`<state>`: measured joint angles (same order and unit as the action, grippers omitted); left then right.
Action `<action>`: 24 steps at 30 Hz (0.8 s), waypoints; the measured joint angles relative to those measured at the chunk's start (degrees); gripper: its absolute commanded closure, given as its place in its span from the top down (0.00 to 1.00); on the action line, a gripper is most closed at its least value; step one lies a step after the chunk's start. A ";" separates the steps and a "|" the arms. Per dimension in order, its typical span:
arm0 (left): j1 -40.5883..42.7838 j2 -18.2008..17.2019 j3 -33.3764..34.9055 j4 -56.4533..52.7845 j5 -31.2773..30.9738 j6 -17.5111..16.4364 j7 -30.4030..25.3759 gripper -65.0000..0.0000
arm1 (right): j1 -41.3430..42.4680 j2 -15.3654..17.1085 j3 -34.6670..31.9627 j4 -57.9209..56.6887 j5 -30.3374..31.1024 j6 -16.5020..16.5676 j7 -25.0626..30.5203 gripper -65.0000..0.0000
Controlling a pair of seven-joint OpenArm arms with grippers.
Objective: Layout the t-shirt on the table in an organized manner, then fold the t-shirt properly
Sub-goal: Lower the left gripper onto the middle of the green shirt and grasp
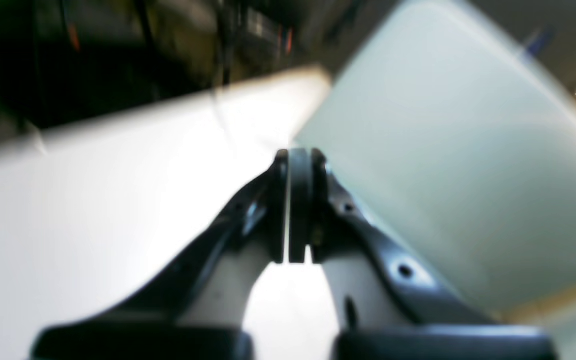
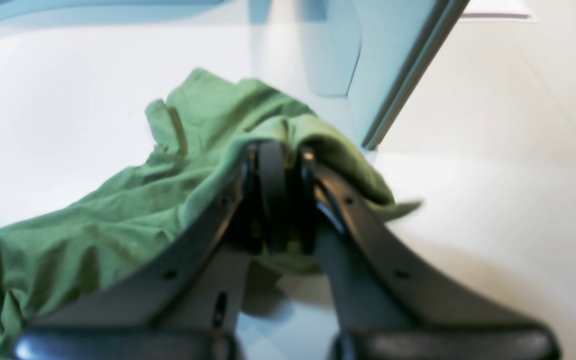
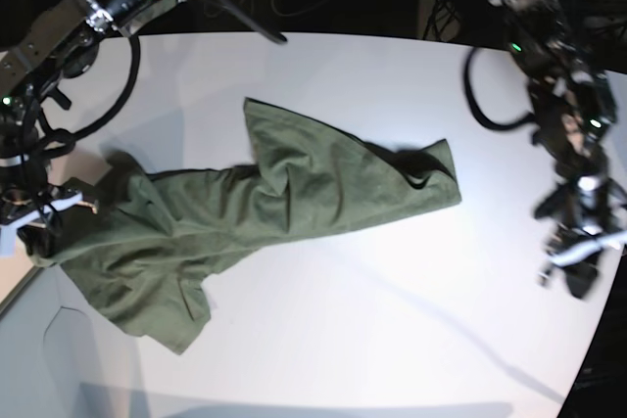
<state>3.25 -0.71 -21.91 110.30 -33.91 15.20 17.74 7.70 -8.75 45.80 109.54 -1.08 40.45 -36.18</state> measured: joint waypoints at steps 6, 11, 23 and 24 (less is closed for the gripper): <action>8.61 2.95 14.86 -4.92 0.20 0.46 0.26 0.46 | -1.44 0.13 -0.48 -0.31 0.07 -0.02 -0.02 0.00; 9.79 2.86 27.36 -13.86 0.24 0.87 -0.09 0.47 | -2.25 0.17 -0.50 -0.31 -0.02 0.00 -0.02 0.00; -2.19 4.15 43.12 -36.30 0.22 0.68 -0.13 0.47 | -5.35 0.28 -0.59 -4.98 -0.17 0.02 -0.24 0.00; -2.93 3.82 44.48 -37.57 0.31 0.92 -0.09 0.47 | -5.38 0.31 -0.59 -4.98 -0.13 0.00 -0.17 0.00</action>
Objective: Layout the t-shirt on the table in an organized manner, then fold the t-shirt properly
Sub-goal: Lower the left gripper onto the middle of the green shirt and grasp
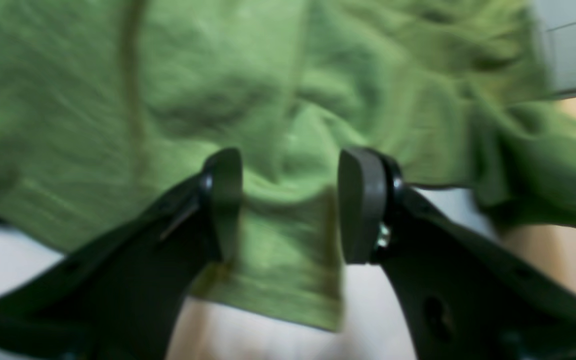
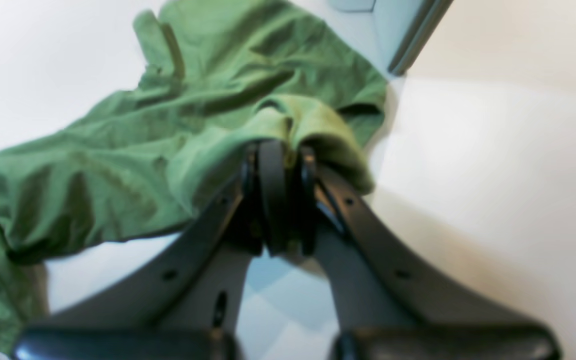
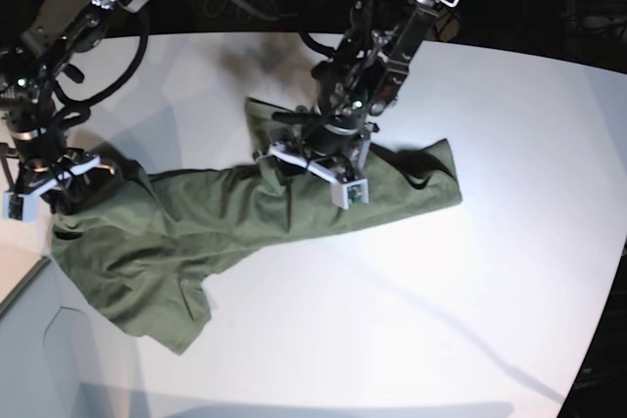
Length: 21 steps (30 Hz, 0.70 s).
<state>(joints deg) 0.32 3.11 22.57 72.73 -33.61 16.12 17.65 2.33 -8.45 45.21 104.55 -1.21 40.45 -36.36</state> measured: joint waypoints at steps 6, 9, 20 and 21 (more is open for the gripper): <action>-2.95 0.20 10.19 -5.05 -0.31 -0.04 0.96 0.47 | 0.17 0.07 -1.40 0.00 0.11 0.00 0.17 0.00; -3.63 0.07 10.67 -5.27 -0.28 1.97 0.83 0.47 | 0.17 0.55 -1.25 0.00 0.00 0.00 0.13 0.00; -5.31 -0.98 10.86 -10.43 1.53 7.87 -3.58 0.50 | 0.17 0.46 -1.29 0.00 0.09 0.00 0.13 0.00; -5.79 -0.85 11.15 -11.21 1.66 7.85 -3.74 0.50 | 0.17 0.46 -1.27 0.00 0.02 0.00 0.11 0.00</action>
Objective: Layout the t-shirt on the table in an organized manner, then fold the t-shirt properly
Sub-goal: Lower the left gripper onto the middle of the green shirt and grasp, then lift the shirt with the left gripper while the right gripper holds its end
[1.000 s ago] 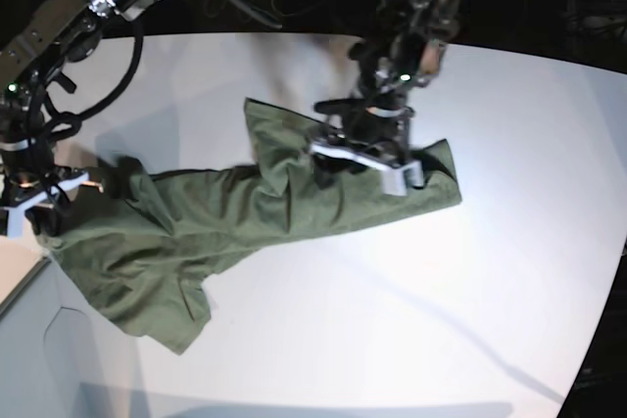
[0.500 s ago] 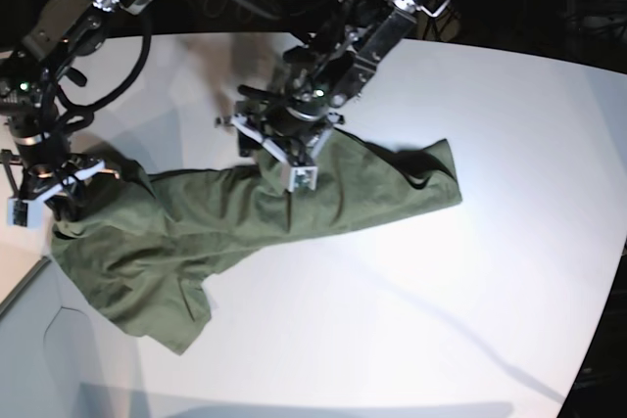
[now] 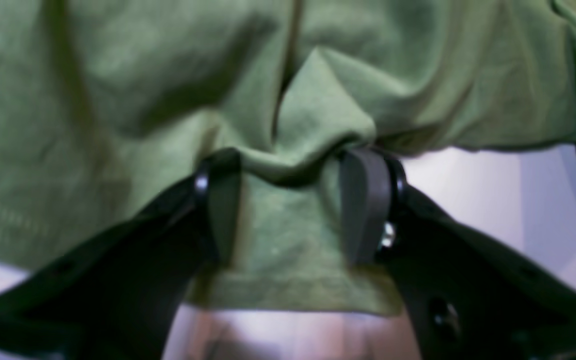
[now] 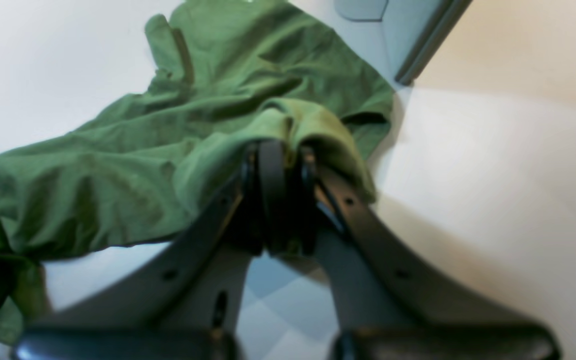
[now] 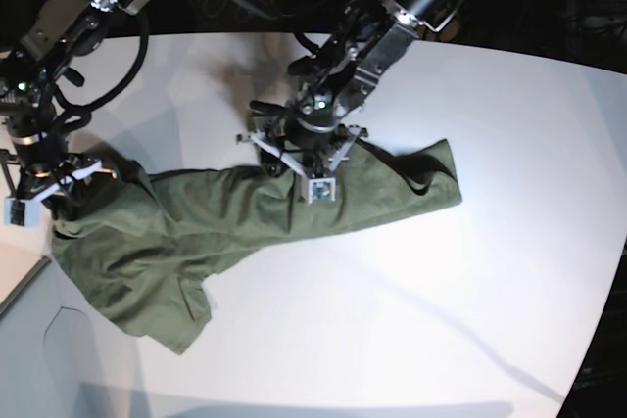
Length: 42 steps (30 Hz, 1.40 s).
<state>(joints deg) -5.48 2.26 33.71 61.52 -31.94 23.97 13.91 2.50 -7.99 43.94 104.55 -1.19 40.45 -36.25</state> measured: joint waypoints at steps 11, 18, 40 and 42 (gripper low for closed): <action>-1.88 -9.27 14.38 -0.28 2.23 -0.55 -3.85 0.20 | 0.02 -0.13 -0.02 0.00 0.02 0.00 0.00 0.00; 0.83 -17.18 13.92 5.81 1.31 -0.85 -4.04 0.00 | 0.02 -0.11 -0.02 0.00 0.02 0.00 0.00 0.00; 15.39 -29.73 -25.29 51.41 -1.33 0.83 5.16 0.00 | -3.37 -1.09 -0.04 9.25 0.57 0.02 0.11 0.00; 12.76 -29.90 -27.69 52.04 -1.29 0.85 4.33 0.00 | -2.99 -1.07 0.04 10.45 0.55 0.00 0.22 0.00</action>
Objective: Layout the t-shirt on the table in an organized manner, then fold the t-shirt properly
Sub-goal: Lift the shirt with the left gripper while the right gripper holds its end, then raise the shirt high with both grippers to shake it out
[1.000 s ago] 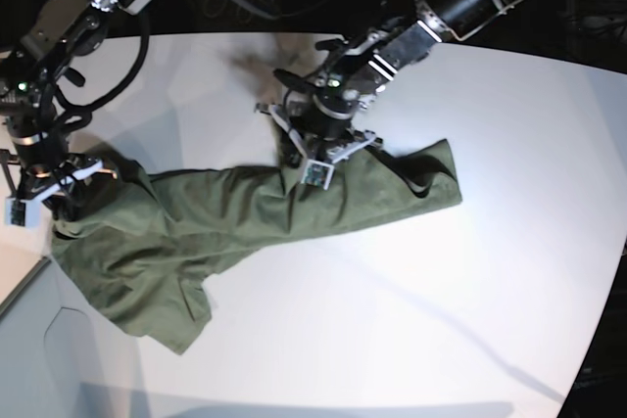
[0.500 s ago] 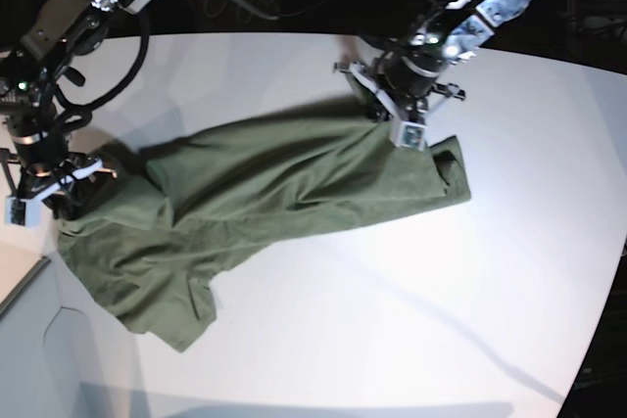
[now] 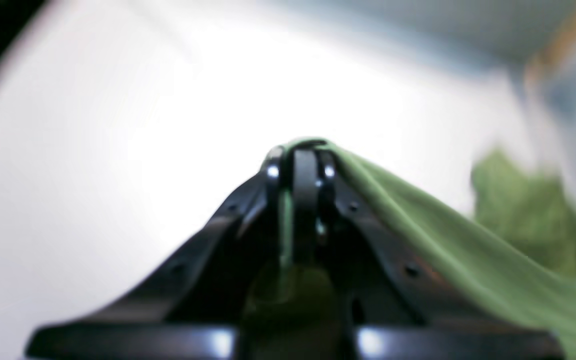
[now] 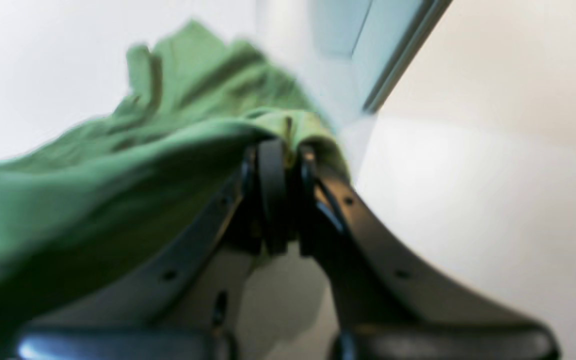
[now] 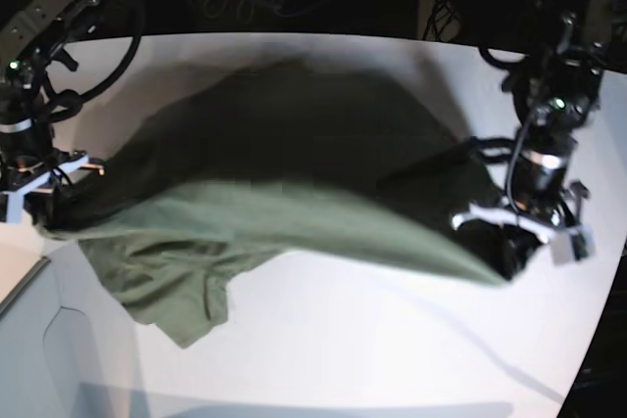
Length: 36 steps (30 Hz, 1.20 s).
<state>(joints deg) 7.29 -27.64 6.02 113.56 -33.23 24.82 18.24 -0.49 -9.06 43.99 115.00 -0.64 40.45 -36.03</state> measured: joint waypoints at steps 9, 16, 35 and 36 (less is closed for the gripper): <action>-13.05 -3.56 -2.12 0.07 -0.37 -0.15 0.57 0.00 | 3.80 0.13 -3.19 0.28 -0.39 0.02 11.32 0.00; -19.58 -8.92 -1.97 0.24 -0.55 -0.15 0.39 0.00 | 9.90 -0.02 -7.04 0.42 -0.07 -0.04 21.99 0.00; -20.31 -7.78 -5.40 0.50 -0.50 -0.15 -7.80 0.00 | 12.85 0.17 -11.89 0.46 -0.31 -2.80 57.75 0.00; -20.28 -7.02 -5.97 0.50 -0.48 -0.13 -7.80 0.00 | 12.85 0.24 -11.87 0.48 -0.28 -2.84 57.77 0.00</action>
<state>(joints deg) -12.99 -34.65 0.05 114.06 -33.71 24.69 10.44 12.36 -8.82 32.12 115.48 -0.93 37.60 21.74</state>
